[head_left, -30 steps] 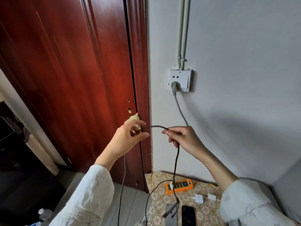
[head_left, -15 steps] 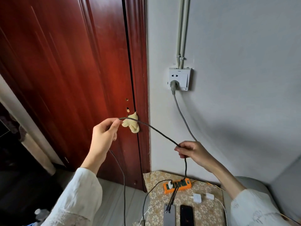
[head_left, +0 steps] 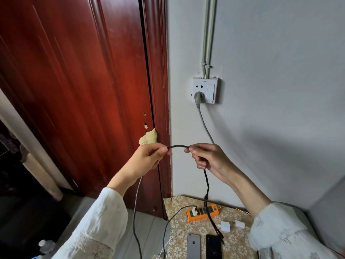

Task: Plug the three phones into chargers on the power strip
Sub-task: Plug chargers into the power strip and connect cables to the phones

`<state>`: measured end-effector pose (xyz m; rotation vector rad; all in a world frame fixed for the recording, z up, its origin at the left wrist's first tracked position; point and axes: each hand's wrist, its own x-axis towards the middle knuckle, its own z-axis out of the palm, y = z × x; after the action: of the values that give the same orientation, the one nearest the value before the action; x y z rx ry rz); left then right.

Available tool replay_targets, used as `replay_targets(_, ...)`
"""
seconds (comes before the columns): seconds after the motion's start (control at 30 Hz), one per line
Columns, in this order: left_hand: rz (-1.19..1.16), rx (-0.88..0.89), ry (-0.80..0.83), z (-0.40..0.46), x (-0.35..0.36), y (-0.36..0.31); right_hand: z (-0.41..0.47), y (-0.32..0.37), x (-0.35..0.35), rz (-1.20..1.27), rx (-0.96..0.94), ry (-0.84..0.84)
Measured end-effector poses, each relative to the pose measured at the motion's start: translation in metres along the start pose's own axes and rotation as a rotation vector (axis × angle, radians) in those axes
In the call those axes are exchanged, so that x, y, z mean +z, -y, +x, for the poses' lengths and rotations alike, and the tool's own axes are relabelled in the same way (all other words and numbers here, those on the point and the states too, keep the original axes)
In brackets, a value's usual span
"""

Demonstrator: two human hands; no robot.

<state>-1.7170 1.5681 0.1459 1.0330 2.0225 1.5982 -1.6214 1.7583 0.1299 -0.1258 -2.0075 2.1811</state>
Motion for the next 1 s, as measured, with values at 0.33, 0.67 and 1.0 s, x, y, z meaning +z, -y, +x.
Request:
replay_targets(0.33, -0.217, -0.13, -0.361, -0.003, -0.04, 0.031, -0.008, -0.022, -0.041, 0.002, 0.188, 0.033)
replay_targets(0.67, 0.143, -0.068, 0.072, 0.004, 0.003, 0.013, 0.012, -0.016, -0.003, -0.231, -0.001, -0.059)
replay_targets(1.0, 0.153, -0.099, -0.202, 0.006, -0.014, 0.023, 0.005, -0.045, -0.016, -0.437, 0.157, 0.143)
